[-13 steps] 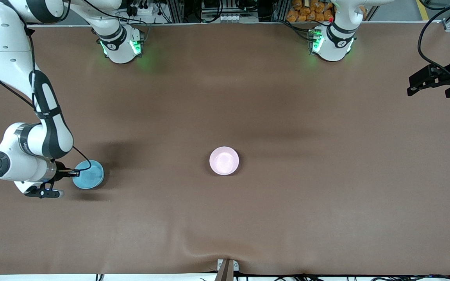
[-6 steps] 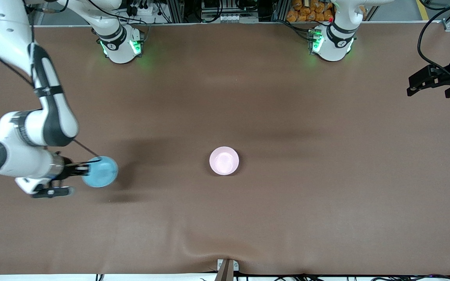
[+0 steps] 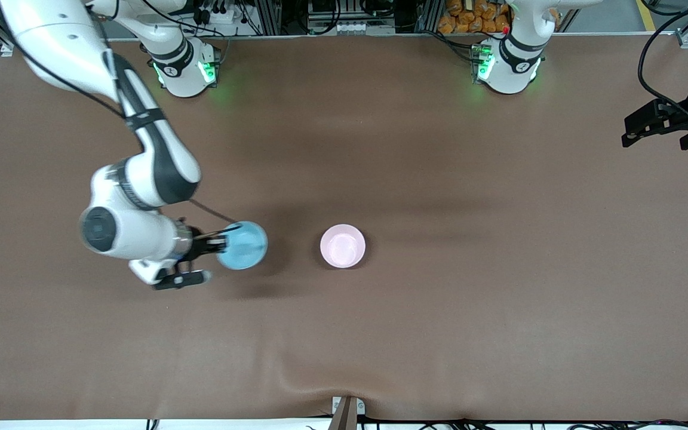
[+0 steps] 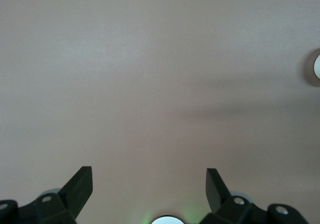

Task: Stack pink and blue bowls on white bowl
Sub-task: 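Carry the blue bowl with the right gripper over the pink bowl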

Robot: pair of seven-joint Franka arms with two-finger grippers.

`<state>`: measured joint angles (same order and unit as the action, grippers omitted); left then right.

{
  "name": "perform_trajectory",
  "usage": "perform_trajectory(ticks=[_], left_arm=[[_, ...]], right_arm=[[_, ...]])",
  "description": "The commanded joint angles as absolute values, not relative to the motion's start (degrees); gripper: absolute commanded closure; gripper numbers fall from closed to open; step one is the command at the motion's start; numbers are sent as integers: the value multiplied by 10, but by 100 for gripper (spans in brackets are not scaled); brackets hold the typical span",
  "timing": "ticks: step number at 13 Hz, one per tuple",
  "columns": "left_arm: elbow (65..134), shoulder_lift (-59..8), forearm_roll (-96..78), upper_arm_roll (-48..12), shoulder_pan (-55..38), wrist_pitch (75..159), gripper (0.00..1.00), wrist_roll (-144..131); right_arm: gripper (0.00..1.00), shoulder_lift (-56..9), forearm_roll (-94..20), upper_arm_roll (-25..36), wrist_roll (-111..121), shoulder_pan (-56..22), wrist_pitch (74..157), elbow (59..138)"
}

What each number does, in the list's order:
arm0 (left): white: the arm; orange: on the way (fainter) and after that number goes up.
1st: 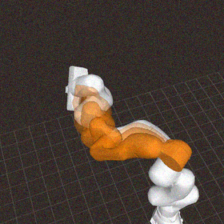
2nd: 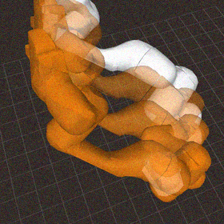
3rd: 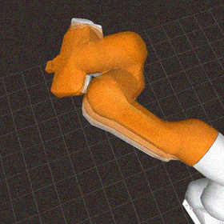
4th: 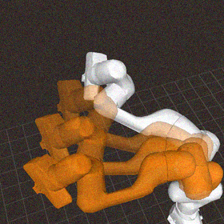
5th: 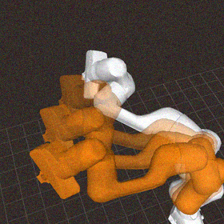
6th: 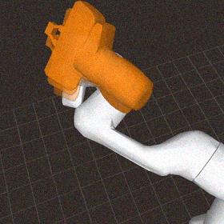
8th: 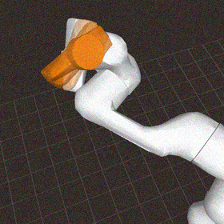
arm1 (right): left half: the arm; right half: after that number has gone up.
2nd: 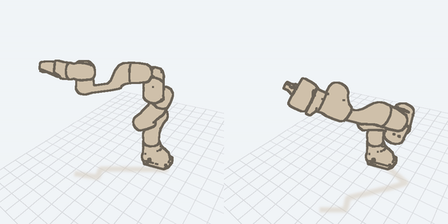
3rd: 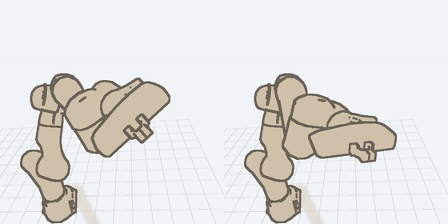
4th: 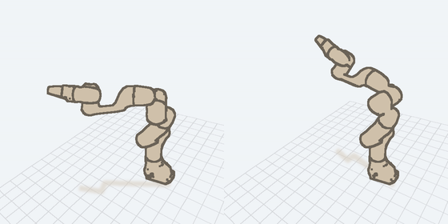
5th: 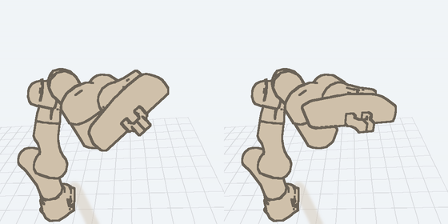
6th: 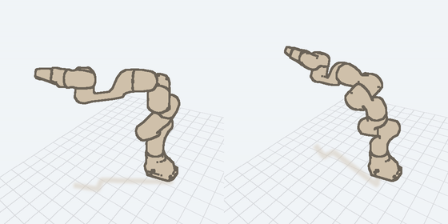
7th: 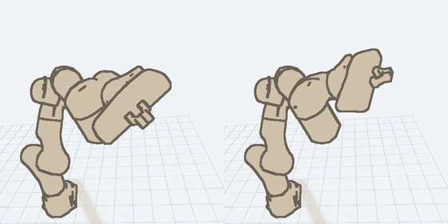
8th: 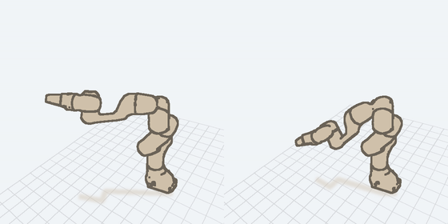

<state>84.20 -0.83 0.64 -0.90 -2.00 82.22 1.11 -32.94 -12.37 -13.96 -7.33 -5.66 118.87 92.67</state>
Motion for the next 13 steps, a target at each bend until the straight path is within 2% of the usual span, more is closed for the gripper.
perform_trajectory(ticks=[1,8,13], left_arm=[[839,-8,4,-8,-21,824,0,12],[840,-8,-1,-15,-23,823,0,8],[838,-9,-3,-15,-23,824,0,5]], right_arm=[[100,-381,-188,-138,-115,-89,1237,894],[100,-381,-182,-133,-353,-199,1321,890],[100,-392,-161,-99,-383,-250,1338,898]])
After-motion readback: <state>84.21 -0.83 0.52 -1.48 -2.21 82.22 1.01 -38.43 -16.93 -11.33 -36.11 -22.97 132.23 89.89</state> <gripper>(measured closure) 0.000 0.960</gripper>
